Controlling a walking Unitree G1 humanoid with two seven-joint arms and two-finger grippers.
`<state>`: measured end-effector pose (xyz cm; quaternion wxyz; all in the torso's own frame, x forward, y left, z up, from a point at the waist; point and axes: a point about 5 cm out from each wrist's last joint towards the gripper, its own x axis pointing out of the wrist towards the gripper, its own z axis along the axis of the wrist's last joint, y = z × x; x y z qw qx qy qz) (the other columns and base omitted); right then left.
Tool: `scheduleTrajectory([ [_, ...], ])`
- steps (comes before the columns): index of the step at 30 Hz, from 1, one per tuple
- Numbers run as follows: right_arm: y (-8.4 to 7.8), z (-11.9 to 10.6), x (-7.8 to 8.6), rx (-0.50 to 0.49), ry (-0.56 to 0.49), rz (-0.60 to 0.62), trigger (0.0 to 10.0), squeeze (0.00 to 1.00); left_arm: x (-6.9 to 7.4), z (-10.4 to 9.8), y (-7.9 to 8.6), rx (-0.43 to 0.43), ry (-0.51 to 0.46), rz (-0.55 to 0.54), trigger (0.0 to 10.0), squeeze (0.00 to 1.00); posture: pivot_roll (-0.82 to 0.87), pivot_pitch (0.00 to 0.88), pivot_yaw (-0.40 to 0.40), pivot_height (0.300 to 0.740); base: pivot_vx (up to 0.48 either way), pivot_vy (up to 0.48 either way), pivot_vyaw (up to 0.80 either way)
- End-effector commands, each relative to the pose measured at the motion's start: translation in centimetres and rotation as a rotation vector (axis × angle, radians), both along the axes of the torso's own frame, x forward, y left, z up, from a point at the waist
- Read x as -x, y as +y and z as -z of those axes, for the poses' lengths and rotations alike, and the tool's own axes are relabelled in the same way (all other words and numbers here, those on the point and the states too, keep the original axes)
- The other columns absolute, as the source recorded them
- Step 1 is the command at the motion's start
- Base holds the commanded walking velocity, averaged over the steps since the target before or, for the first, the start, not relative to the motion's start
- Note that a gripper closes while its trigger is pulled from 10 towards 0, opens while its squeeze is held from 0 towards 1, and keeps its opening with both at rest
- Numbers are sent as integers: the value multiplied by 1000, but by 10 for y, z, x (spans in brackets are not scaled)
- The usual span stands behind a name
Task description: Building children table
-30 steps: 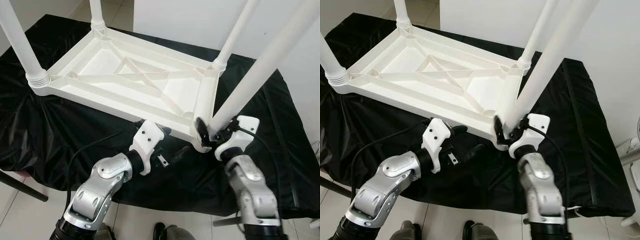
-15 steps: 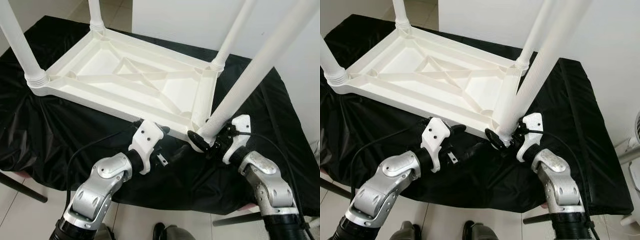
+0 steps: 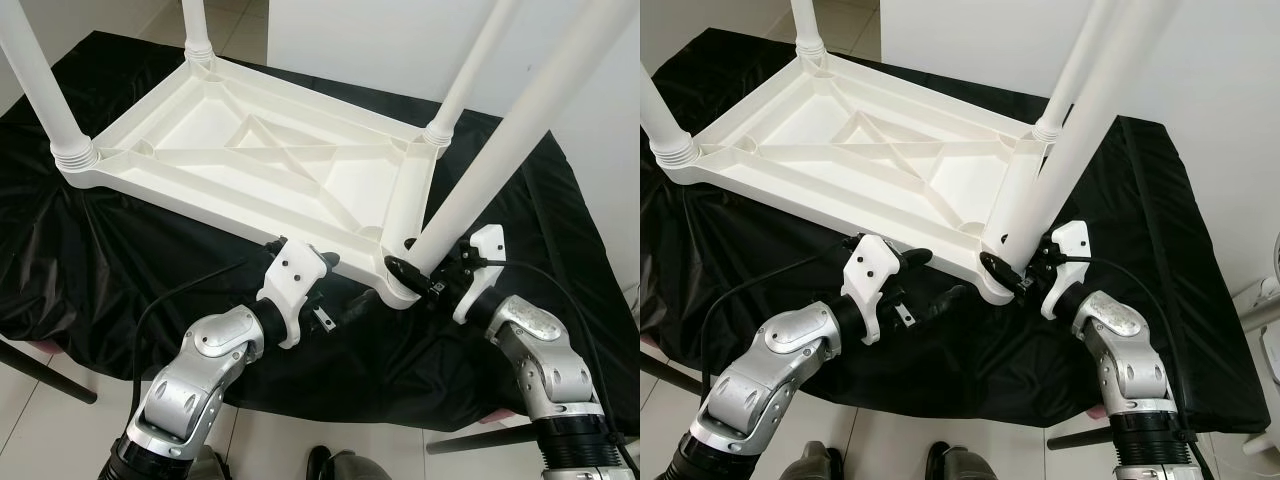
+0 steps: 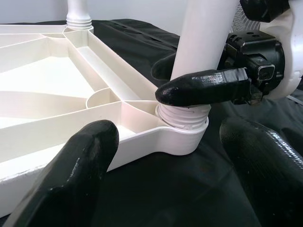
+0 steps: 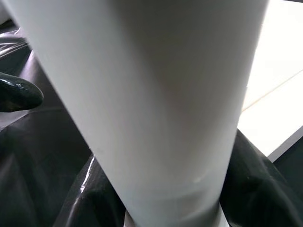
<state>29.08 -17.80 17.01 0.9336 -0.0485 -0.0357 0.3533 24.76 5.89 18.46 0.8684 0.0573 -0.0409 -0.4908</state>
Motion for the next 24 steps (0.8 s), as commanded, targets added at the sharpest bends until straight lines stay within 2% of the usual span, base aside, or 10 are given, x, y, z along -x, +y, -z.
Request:
scheduleTrajectory([
  [1, 0, 3, 2, -43, 27, 51, 0, 0, 2, -1, -3, 11, 7, 5, 10000, 0, 37, 174, -117, 740, 0, 0, 0],
  [4, 4, 12, 4, -63, 31, 207, 0, 0, 4, 0, -3, 15, 14, 3, 10000, 0, 38, 181, -118, 740, 0, 0, 0],
  [13, 11, 23, 9, -130, 100, 512, 0, 0, 7, 1, -4, 13, 25, 7, 10000, 0, 33, 195, -119, 740, 0, 0, 0],
  [14, 11, 23, 9, -130, 100, 512, 0, 0, 7, 1, -4, 13, 25, 7, 10000, 0, 33, 195, -119, 740, 0, 0, 0],
  [15, 14, 23, 10, -146, 94, 595, 0, 0, 6, 1, -4, 13, 26, 7, 10000, 0, 33, 195, -119, 740, 0, 0, 0],
  [16, 14, 23, 10, -146, 94, 595, 0, 0, 6, 1, -4, 13, 26, 7, 10000, 0, 33, 195, -119, 740, 0, 0, 0],
  [18, 22, 25, 14, -149, 98, 749, 0, 0, 7, 2, -5, 13, 27, 10, 10000, 0, 32, 196, -119, 740, 0, 0, 0],
  [20, 22, 25, 14, -149, 98, 749, 0, 0, 7, 2, -5, 13, 27, 10, 10000, 0, 32, 196, -119, 740, 0, 0, 0],
  [21, 27, 24, 17, -154, 96, 816, 0, 0, 7, 1, -5, 14, 27, 11, 10000, 0, 32, 196, -119, 740, 0, 0, 0],
  [24, 31, 25, 20, -148, 106, 855, 0, 0, 7, 1, -5, 15, 28, 12, 10000, 0, 39, 194, -119, 740, 0, 0, 0],
])
